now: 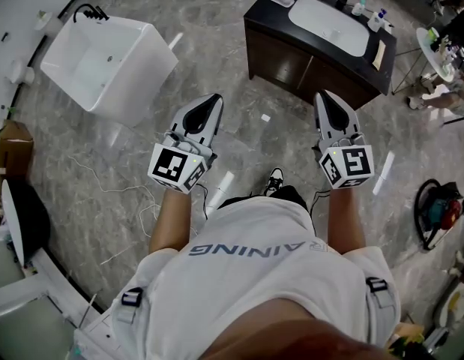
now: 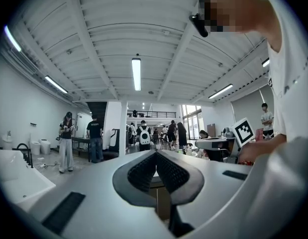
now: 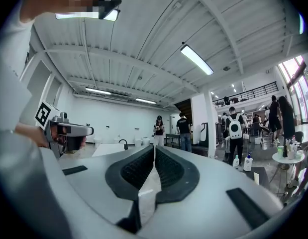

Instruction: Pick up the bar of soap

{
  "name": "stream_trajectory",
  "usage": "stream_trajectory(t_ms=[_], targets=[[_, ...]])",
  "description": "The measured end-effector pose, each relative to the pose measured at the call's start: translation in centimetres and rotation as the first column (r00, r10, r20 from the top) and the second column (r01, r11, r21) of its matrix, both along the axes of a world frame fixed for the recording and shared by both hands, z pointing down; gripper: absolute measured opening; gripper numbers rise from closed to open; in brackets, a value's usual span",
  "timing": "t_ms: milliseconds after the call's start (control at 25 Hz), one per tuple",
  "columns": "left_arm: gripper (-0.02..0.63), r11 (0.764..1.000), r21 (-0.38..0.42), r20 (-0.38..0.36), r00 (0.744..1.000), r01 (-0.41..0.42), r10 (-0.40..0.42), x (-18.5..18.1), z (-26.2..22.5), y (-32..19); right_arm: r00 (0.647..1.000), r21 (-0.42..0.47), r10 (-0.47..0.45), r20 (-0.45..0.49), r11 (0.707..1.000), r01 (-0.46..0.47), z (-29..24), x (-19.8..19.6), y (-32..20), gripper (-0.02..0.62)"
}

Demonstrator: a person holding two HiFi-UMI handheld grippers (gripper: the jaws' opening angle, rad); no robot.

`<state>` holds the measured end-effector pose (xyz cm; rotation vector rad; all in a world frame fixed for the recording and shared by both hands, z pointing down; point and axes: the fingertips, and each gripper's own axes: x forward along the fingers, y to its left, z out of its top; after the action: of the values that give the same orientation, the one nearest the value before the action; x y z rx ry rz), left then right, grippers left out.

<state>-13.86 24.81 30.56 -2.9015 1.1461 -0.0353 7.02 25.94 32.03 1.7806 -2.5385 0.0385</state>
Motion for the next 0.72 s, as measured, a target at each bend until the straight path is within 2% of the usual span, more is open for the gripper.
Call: stream_trajectory(t_ms=[480, 720], targets=[[0.008, 0.999, -0.020, 0.020, 0.999, 0.038, -0.037, 9.6, 0.6, -9.0, 0.999, -0.016, -0.035, 0.019, 0.999, 0.035, 1.7, 9.9, -9.5, 0.021], [0.008, 0.999, -0.029, 0.036, 0.999, 0.028, -0.027, 12.3, 1.0, -11.9, 0.999, -0.021, -0.032, 0.034, 0.999, 0.033, 2.3, 12.4, -12.2, 0.021]])
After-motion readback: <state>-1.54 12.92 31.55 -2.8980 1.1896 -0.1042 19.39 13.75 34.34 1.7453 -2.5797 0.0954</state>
